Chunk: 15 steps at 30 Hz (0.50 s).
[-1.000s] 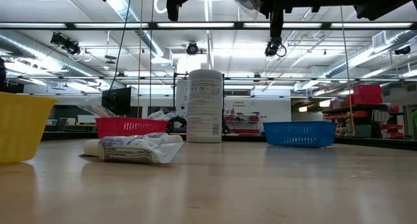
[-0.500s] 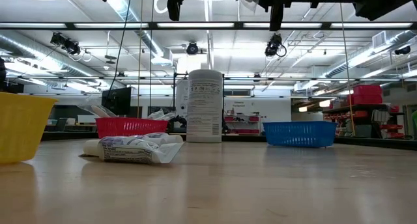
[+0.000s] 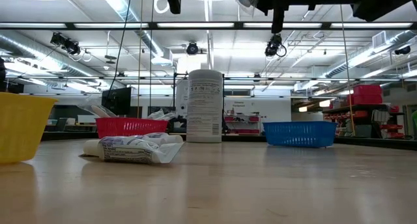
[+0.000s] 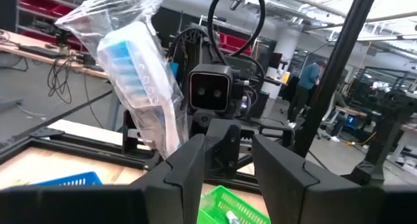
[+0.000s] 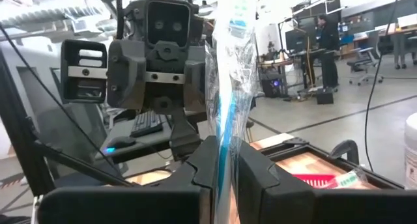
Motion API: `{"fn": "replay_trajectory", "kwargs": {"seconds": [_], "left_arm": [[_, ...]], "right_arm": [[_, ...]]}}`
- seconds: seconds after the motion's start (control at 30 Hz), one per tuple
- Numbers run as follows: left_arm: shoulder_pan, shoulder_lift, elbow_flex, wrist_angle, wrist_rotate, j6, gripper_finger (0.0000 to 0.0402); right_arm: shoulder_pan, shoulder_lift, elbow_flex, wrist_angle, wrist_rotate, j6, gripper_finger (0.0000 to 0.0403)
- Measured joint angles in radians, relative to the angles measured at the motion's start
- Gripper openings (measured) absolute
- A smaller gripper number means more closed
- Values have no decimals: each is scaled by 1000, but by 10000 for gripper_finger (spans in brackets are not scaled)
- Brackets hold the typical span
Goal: Pick & Place Travel size toiletries
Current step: Put the blue toothbrush into the orange basket
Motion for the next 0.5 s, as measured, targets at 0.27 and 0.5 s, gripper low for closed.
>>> {"fn": "replay_trajectory", "kwargs": {"seconds": [0.27, 0.5], "left_arm": [[0, 1, 0, -5, -67, -22, 190], [0, 1, 0, -5, -82, -24, 249]], "right_arm": [[-1, 0, 0, 57, -1, -4, 35], [-1, 0, 0, 58, -2, -4, 35]]}}
